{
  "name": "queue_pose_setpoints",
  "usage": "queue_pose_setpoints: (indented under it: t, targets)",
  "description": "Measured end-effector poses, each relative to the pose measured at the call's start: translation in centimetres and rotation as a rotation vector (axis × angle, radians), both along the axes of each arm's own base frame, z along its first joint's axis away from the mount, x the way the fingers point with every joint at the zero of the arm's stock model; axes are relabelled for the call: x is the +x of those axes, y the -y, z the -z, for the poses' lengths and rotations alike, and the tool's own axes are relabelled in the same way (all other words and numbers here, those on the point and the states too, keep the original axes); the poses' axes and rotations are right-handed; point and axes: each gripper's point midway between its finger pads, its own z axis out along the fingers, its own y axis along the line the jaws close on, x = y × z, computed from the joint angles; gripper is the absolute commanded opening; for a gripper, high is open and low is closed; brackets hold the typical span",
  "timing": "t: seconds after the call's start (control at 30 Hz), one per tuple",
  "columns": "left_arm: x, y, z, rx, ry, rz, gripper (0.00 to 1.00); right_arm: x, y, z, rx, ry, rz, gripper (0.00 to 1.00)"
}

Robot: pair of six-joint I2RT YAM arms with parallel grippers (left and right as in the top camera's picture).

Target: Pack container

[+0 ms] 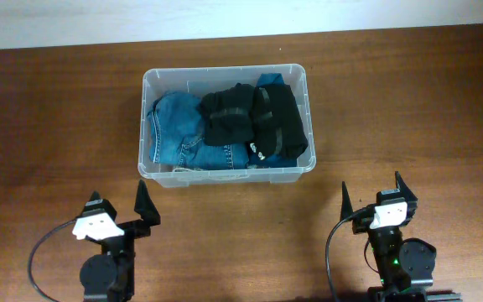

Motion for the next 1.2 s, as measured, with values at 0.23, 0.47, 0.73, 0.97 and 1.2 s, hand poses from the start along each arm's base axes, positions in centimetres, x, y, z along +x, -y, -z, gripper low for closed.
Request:
queue_pose_setpoints:
  t: [0.23, 0.47, 0.73, 0.97, 1.2]
  targets:
    - [-0.8, -0.5, 1.7, 0.041, -0.058, -0.008, 1.0, 0.0, 0.0, 0.0, 0.0, 0.0, 0.0, 0.98]
    - [-1.3, -0.5, 2.0, 0.104, -0.069, 0.017, 1.0, 0.0, 0.0, 0.0, 0.0, 0.0, 0.0, 0.98]
    - [-1.4, -0.2, 1.6, 0.159, -0.054, 0.038, 1.0, 0.0, 0.0, 0.0, 0.0, 0.0, 0.0, 0.99]
    - [-1.4, -0.1, 1.6, 0.164, -0.053, 0.049, 1.0, 0.0, 0.0, 0.0, 0.0, 0.0, 0.0, 0.98]
    - [-1.4, -0.1, 1.6, 0.164, -0.053, 0.049, 1.0, 0.0, 0.0, 0.0, 0.0, 0.0, 0.0, 0.98]
